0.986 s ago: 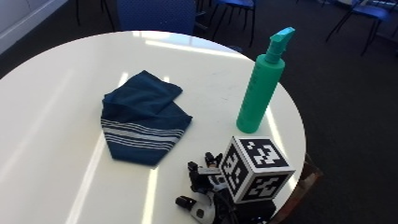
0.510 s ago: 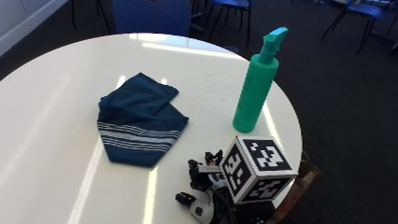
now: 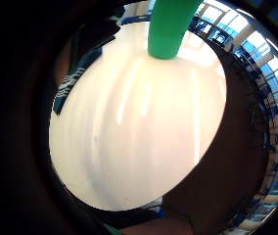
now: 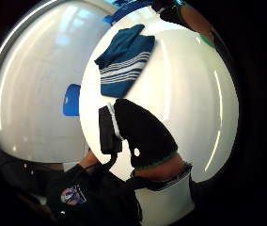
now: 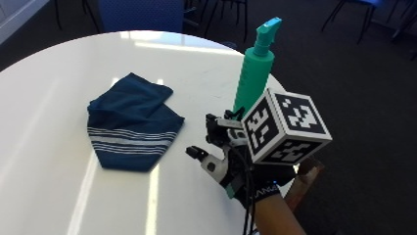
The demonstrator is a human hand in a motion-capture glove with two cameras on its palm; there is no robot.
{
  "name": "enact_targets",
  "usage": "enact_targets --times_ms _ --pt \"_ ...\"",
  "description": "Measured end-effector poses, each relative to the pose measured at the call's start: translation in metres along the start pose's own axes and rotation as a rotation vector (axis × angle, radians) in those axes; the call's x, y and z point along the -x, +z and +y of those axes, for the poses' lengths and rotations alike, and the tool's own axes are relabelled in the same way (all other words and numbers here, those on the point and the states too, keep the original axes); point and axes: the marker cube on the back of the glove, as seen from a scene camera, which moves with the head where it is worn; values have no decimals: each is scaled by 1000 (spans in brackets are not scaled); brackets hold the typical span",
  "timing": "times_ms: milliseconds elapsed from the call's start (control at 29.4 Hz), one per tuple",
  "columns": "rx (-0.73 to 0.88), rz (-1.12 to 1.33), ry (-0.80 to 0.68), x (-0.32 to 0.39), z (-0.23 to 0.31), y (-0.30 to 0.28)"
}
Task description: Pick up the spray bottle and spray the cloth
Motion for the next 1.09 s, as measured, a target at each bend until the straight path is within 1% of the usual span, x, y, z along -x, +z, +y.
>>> enact_targets --times_ms 306,510,748,1089 --pt "-55 64 41 -8 -30 -36" --pt "-45 52 18 -6 -22 -42" --pt "52 59 14 -11 -3 -23" --pt "38 66 -6 -6 2 -26"
